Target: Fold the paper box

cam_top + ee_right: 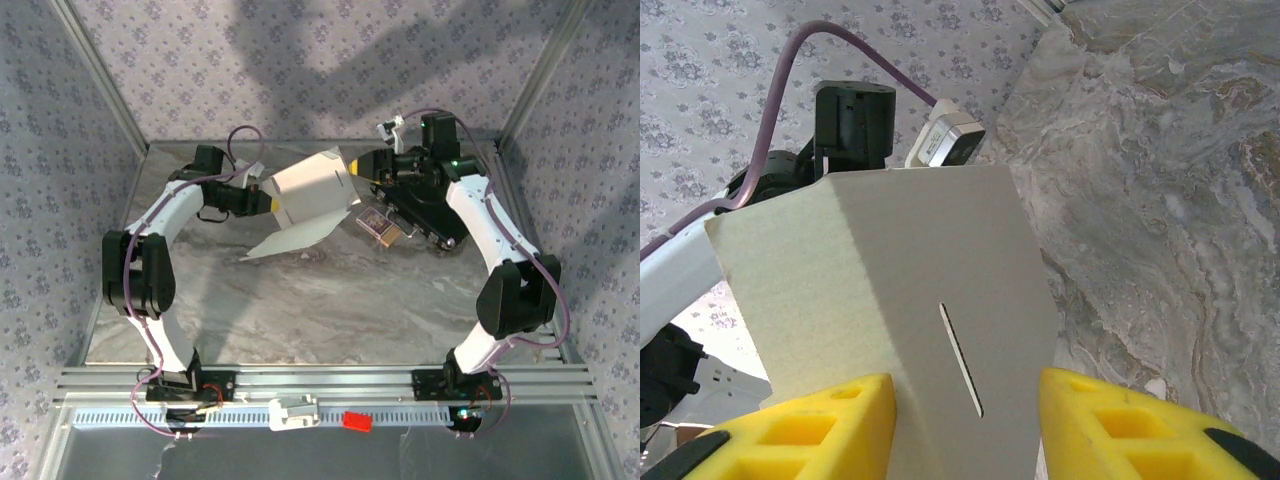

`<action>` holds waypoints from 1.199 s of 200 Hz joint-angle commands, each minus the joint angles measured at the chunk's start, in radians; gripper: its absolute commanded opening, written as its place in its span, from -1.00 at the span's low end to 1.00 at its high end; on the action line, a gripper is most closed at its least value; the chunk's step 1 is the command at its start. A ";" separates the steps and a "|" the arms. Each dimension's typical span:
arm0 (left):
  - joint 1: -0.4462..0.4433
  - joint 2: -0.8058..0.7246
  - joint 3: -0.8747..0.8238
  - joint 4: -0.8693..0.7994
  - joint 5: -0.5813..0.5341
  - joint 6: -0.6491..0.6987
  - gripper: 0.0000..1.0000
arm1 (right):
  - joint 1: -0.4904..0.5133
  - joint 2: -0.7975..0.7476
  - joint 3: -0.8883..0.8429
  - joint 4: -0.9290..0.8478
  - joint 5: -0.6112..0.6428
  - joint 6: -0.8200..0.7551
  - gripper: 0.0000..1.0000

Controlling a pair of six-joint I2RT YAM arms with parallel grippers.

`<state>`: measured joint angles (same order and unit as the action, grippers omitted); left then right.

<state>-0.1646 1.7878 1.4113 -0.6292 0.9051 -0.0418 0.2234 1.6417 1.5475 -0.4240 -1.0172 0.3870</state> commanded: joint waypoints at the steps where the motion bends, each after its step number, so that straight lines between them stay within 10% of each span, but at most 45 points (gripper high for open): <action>1: -0.013 -0.013 0.021 -0.023 0.002 0.024 -1.00 | 0.003 -0.049 0.028 0.019 -0.012 0.016 -0.09; 102: -0.018 -0.039 0.017 -0.018 0.004 0.014 -1.00 | 0.026 -0.020 0.045 -0.064 0.003 -0.052 -0.06; 240: -0.047 -0.082 0.022 -0.038 -0.038 0.021 -1.00 | 0.151 0.034 0.179 -0.250 0.336 -0.212 -0.11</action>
<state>-0.1825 1.7573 1.4113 -0.6548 0.8440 -0.0418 0.3408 1.6505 1.6924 -0.6292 -0.7483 0.2115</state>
